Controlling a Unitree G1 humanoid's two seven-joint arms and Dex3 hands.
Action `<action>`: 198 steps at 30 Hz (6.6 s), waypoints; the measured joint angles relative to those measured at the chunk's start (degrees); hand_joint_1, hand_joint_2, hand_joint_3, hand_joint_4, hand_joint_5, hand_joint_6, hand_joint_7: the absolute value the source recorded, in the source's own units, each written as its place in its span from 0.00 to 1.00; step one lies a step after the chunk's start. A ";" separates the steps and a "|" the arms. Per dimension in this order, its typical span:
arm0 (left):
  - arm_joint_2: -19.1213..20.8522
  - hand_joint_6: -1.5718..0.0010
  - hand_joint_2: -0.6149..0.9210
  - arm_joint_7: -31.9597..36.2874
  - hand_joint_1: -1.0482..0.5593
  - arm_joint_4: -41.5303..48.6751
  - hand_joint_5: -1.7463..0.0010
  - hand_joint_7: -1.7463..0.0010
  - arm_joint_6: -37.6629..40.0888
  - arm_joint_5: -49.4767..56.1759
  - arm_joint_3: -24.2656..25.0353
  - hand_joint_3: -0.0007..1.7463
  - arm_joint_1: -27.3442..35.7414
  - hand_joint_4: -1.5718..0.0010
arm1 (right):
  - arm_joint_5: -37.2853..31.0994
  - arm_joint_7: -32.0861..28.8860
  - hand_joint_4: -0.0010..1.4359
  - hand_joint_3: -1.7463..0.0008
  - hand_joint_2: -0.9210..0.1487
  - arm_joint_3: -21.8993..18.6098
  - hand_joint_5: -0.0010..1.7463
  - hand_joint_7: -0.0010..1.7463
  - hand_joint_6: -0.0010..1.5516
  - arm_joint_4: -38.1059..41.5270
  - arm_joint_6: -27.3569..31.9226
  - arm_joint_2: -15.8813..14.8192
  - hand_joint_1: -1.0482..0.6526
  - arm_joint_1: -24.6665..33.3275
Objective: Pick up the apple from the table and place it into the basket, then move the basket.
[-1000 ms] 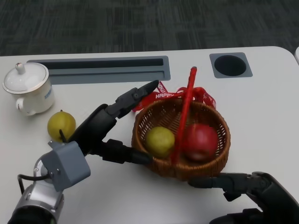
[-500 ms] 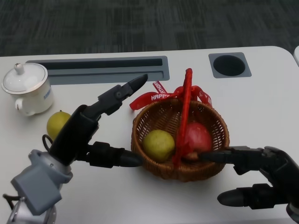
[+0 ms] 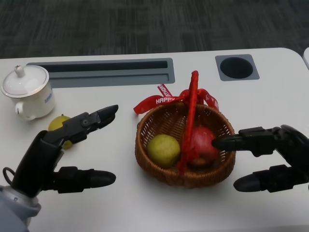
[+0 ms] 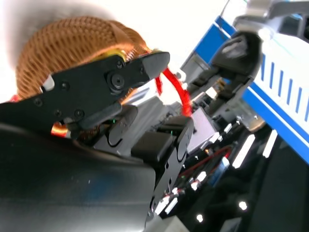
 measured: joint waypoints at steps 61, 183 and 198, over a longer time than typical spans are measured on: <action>-2.73 0.48 0.88 1.51 0.34 -8.60 0.98 0.99 0.15 -1.49 0.44 0.00 6.03 0.39 | -56.19 -49.57 0.61 0.91 0.00 32.18 0.00 0.00 0.48 28.87 7.34 -3.57 0.26 -26.40; -3.70 0.38 0.86 9.21 0.34 -19.32 0.99 0.99 -17.40 0.27 -7.95 0.00 27.91 0.33 | -31.17 -34.84 0.39 1.00 0.13 -0.67 0.00 0.00 0.34 32.48 33.16 -11.92 0.16 -23.80; -2.72 0.38 0.86 8.95 0.35 -18.63 1.00 1.00 -16.20 -0.71 -9.42 0.00 26.03 0.32 | -30.09 -30.82 0.46 1.00 0.12 -0.31 0.02 0.02 0.40 31.24 30.61 -12.76 0.21 -22.05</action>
